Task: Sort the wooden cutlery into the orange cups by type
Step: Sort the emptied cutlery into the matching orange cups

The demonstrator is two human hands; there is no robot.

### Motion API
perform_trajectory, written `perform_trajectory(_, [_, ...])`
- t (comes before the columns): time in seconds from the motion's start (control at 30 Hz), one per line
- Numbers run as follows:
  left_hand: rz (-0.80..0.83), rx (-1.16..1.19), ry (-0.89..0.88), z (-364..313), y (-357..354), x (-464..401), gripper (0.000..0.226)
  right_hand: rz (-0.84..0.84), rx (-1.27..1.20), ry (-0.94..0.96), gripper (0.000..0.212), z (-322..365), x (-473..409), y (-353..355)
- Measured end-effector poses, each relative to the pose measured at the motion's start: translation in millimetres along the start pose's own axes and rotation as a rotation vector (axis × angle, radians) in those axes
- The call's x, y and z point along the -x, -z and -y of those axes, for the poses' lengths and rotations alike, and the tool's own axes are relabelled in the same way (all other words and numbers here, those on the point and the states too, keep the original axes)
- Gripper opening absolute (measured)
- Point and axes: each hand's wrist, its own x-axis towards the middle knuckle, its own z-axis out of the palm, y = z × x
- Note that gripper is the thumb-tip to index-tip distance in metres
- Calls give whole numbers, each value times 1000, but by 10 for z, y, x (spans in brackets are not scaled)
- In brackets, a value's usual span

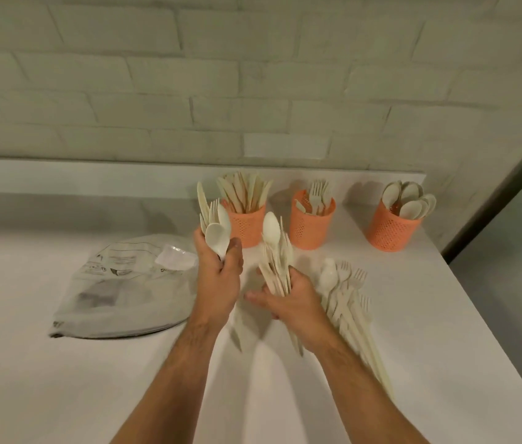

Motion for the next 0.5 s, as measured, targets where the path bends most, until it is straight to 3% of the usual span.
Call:
perform_trajectory(0.1, [-30,41,17,-49,-7,-38,23,20,79,-37,41,-87,-34,-144])
perform_trajectory(0.33, [-32,133,14,-88,110,-130,25,-27,125,-21,13,-116,-163,-91])
perform_trajectory(0.5, [-45,40,-6,-58,161,-195,9,-206,108,65,19,30,-235,-31])
